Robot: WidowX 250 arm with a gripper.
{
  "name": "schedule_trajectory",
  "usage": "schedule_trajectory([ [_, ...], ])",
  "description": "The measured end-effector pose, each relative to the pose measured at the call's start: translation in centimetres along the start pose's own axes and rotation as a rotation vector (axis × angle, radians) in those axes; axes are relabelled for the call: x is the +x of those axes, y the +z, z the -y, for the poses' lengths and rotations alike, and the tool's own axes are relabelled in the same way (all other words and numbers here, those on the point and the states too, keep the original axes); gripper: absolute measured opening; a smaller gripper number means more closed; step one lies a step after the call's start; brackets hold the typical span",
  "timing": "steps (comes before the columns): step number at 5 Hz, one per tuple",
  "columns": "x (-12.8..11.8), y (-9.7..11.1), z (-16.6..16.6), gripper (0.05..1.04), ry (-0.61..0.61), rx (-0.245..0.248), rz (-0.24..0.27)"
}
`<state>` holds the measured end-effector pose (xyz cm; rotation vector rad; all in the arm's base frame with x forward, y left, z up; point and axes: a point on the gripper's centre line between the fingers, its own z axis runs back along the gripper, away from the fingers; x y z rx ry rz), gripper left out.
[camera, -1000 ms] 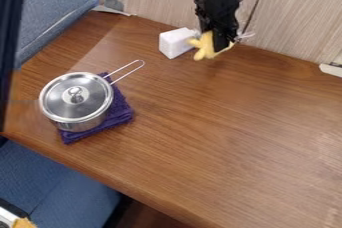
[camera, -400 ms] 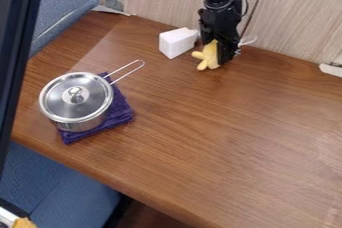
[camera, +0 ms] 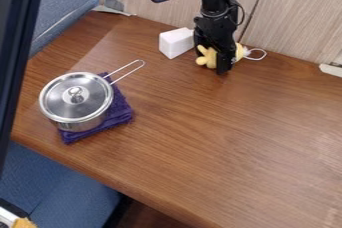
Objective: Take the yellow object and placed it near white object
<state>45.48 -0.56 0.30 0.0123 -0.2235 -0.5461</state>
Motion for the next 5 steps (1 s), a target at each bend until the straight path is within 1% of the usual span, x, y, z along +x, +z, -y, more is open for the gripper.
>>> schedule_trajectory([
  [1, 0.2, 1.0, -0.1, 1.0, -0.003, 0.007, 0.01],
  [2, 0.5, 3.1, 0.3, 1.0, -0.006, 0.005, 0.048],
  [3, 0.5, 6.3, 0.3, 1.0, 0.005, 0.046, 0.096],
  [4, -0.1, 8.5, 0.5, 1.0, 0.02, 0.064, 0.127],
  [5, -0.9, 9.8, -0.1, 1.0, 0.05, 0.025, 0.173],
])
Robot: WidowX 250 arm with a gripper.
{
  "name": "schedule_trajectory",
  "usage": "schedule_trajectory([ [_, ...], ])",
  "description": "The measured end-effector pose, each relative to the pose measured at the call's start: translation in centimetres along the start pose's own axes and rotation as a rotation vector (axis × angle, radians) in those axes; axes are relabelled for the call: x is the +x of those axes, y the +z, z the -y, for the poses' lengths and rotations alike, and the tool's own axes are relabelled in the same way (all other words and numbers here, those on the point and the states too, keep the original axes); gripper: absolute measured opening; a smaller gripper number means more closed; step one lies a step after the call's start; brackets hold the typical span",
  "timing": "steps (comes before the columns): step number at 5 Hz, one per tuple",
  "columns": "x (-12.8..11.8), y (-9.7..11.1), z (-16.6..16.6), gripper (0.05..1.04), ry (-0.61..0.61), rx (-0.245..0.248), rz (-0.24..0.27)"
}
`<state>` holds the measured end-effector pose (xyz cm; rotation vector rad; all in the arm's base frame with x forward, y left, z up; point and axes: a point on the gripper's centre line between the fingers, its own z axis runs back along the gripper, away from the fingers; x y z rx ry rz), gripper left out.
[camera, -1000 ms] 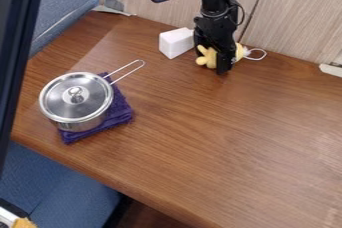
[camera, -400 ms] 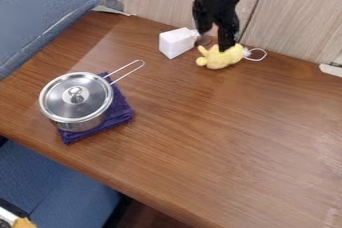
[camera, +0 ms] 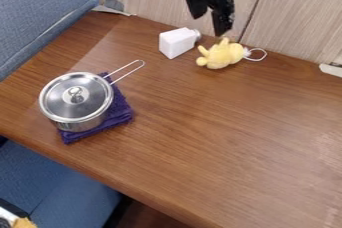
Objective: Take the yellow object and placed it near white object
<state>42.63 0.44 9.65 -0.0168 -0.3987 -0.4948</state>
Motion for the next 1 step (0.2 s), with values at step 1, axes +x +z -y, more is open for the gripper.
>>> schedule_trajectory([
  [1, -0.1, 0.1, -0.26, 1.0, 0.0, 0.002, 0.002],
])
